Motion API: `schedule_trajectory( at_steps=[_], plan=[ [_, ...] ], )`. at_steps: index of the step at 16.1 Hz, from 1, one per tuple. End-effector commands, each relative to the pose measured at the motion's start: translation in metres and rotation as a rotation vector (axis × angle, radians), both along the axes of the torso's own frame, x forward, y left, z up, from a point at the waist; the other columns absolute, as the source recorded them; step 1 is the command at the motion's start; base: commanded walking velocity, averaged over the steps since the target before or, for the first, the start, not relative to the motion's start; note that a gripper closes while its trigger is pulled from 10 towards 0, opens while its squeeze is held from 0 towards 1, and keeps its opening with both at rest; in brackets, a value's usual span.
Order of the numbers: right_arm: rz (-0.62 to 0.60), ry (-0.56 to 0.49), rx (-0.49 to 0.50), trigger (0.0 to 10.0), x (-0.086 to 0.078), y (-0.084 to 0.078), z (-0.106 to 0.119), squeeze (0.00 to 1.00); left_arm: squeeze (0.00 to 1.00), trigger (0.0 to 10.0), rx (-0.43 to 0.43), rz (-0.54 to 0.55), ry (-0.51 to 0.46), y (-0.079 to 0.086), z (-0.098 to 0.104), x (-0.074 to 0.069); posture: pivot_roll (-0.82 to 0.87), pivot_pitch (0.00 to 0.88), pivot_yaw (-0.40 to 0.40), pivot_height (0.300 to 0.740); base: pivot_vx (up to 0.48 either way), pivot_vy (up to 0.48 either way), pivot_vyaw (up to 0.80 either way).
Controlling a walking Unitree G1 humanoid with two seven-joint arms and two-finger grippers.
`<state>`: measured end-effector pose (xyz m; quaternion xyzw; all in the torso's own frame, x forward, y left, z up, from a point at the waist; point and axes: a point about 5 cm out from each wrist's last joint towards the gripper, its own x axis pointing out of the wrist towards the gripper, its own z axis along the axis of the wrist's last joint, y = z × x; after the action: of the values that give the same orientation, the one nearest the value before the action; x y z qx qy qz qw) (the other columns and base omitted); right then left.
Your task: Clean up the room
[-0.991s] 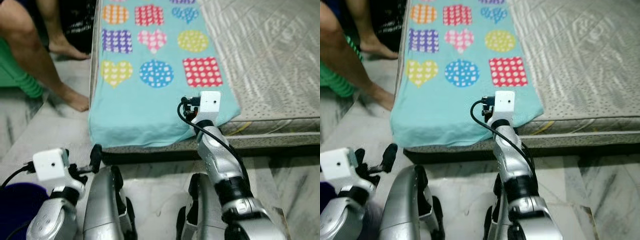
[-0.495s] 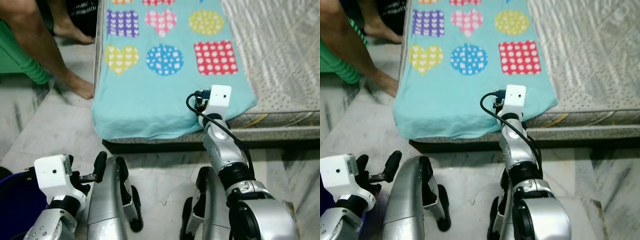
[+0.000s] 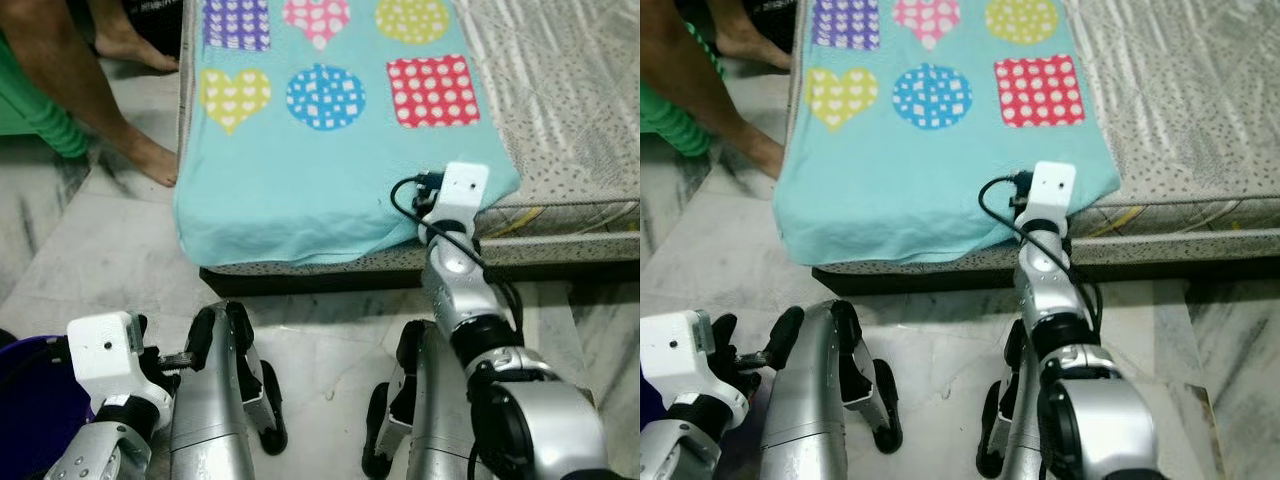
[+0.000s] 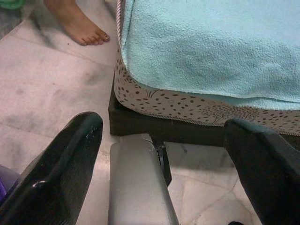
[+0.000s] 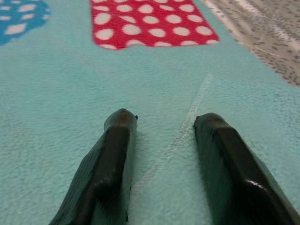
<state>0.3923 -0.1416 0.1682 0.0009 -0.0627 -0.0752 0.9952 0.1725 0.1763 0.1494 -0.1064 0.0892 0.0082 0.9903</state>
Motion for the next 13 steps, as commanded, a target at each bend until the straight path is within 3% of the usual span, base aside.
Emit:
schedule_trajectory(
  at_steps=[1, 5, 7, 10, 12, 13],
  plan=[
    [-0.01, 0.031, 0.008, 10.0, -0.002, -0.001, -0.01, 0.0, 0.0, 10.0, 0.009, 0.015, 0.025, 0.002, -0.002, -0.005, 0.21, 0.428, -0.013, 0.491, 0.0, 0.0, 0.0],
    [-0.049, 0.021, -0.032, 10.0, -0.002, -0.004, -0.009, 0.0, 0.0, 10.0, -0.001, 0.013, 0.027, -0.001, -0.002, -0.004, 0.21, 0.423, -0.018, 0.491, 0.0, 0.0, 0.0],
    [-0.16, 0.015, -0.09, 10.0, -0.001, -0.016, -0.003, 0.0, 0.0, 10.0, -0.001, 0.016, 0.027, 0.0, -0.002, -0.003, 0.21, 0.417, -0.021, 0.491, 0.0, 0.0, 0.0],
    [-0.202, 0.025, -0.121, 10.0, -0.001, -0.02, -0.003, 0.0, 0.0, 10.0, -0.001, 0.022, 0.023, 0.0, -0.002, -0.001, 0.21, 0.417, -0.026, 0.491, 0.0, 0.0, 0.0],
    [-0.205, 0.042, -0.131, 0.0, -0.001, -0.019, -0.006, 0.0, 0.0, 10.0, -0.003, 0.024, 0.022, -0.001, -0.002, 0.0, 0.21, 0.412, -0.03, 0.491, 0.0, 0.0, 0.0],
    [-0.192, 0.06, -0.128, 0.0, -0.002, -0.016, -0.01, 0.0, 0.0, 10.0, -0.004, 0.025, 0.021, -0.001, -0.003, 0.001, 0.2, 0.408, -0.031, 0.491, 0.0, 0.0, 0.0]
  ],
)
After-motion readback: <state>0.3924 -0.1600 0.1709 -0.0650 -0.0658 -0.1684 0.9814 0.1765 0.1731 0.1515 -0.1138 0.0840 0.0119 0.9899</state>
